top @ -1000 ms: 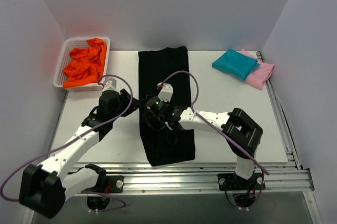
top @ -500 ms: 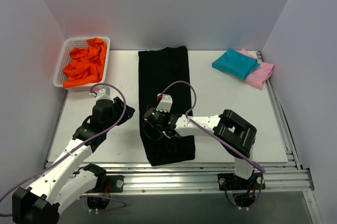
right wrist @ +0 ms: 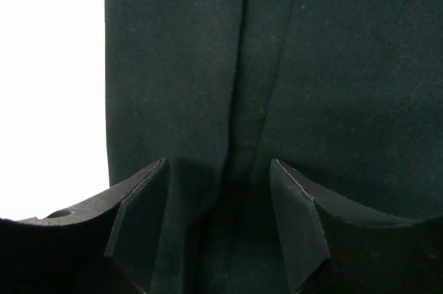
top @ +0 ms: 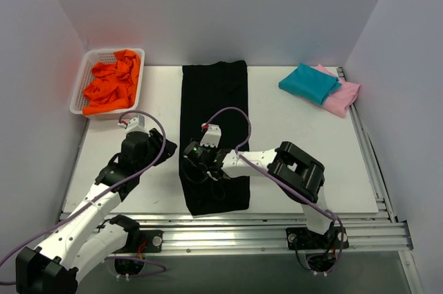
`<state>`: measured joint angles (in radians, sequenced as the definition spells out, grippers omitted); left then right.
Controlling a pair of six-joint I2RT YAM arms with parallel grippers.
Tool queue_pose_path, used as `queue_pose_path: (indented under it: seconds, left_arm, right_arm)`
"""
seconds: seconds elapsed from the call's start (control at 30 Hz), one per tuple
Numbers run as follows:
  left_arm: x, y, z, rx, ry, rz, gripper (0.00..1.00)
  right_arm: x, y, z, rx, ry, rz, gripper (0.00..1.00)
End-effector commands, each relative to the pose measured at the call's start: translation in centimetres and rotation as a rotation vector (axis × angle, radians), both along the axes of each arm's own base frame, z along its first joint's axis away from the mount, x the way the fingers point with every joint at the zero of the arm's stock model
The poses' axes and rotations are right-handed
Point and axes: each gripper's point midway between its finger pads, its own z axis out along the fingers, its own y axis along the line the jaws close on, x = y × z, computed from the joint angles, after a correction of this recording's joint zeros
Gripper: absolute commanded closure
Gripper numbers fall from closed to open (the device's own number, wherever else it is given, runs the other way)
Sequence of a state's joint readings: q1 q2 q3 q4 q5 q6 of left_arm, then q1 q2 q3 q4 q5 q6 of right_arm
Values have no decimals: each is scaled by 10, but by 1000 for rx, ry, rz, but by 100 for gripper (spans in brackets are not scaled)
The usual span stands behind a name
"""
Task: Fold and stack the t-shirts
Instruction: Fold the tshirt
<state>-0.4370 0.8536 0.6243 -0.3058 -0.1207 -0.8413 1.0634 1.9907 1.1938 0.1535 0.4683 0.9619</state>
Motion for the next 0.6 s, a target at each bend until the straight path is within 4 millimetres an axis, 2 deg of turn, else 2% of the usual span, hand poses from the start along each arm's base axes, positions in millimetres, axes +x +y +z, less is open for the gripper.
queue_pose_path:
  seconds: [0.0, 0.2, 0.37, 0.57]
  left_arm:
    - [-1, 2, 4, 15, -29, -5, 48]
    - [0, 2, 6, 13, -39, -5, 47]
    - [-1, 3, 5, 14, -37, -5, 48]
    - [-2, 5, 6, 26, -39, -1, 48]
  right_arm:
    - [-6, -2, -6, -39, 21, -8, 45]
    - [-9, 5, 16, -42, -9, -2, 45]
    - [-11, 14, 18, -39, -10, 12, 45]
    - [-11, 25, 13, -50, 0, 31, 45]
